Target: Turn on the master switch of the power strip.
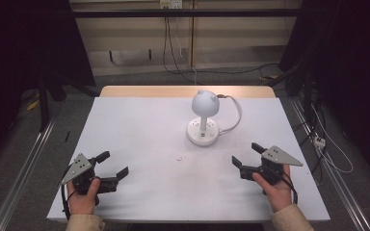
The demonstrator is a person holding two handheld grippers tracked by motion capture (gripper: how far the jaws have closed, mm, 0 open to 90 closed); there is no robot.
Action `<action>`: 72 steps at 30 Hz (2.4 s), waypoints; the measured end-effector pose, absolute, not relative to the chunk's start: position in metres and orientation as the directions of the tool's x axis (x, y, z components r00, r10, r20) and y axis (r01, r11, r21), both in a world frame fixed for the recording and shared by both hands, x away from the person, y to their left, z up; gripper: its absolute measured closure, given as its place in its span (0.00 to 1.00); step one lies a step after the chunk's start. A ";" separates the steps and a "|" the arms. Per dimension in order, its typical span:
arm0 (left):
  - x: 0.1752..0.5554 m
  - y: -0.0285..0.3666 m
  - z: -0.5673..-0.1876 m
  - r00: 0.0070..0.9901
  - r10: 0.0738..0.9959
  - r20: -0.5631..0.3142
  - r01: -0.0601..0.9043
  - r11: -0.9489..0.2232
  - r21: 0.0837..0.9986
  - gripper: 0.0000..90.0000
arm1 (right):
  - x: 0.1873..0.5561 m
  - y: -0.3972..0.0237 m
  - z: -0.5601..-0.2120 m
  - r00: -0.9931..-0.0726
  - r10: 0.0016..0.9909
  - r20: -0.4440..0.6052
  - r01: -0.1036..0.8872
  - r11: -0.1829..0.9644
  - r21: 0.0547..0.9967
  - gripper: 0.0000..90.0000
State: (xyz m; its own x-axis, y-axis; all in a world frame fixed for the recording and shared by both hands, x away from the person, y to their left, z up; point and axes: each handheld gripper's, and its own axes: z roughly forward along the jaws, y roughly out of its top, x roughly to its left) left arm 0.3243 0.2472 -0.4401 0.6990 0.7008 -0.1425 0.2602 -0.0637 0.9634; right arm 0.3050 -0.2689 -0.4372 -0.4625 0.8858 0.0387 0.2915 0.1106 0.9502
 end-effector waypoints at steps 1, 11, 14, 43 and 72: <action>0.324 0.247 -0.440 0.699 0.700 -0.142 0.261 -0.064 0.963 0.04 | 0.308 -0.268 -0.437 -0.463 0.886 0.040 0.295 0.112 0.949 0.12; 0.325 0.246 -0.441 0.703 0.697 -0.142 0.265 -0.071 0.962 0.04 | 0.325 -0.260 -0.438 -0.460 0.885 0.063 0.319 0.099 0.943 0.13; 0.325 0.245 -0.441 0.703 0.697 -0.144 0.266 -0.070 0.961 0.04 | 0.329 -0.258 -0.437 -0.457 0.887 0.065 0.320 0.095 0.943 0.13; 0.325 0.245 -0.440 0.700 0.699 -0.144 0.265 -0.067 0.962 0.04 | 0.363 -0.242 -0.430 -0.455 0.889 0.039 0.336 0.131 0.933 0.17; 0.325 0.246 -0.440 0.702 0.698 -0.144 0.265 -0.068 0.962 0.04 | 0.382 -0.235 -0.432 -0.473 0.880 0.044 0.355 0.145 0.923 0.49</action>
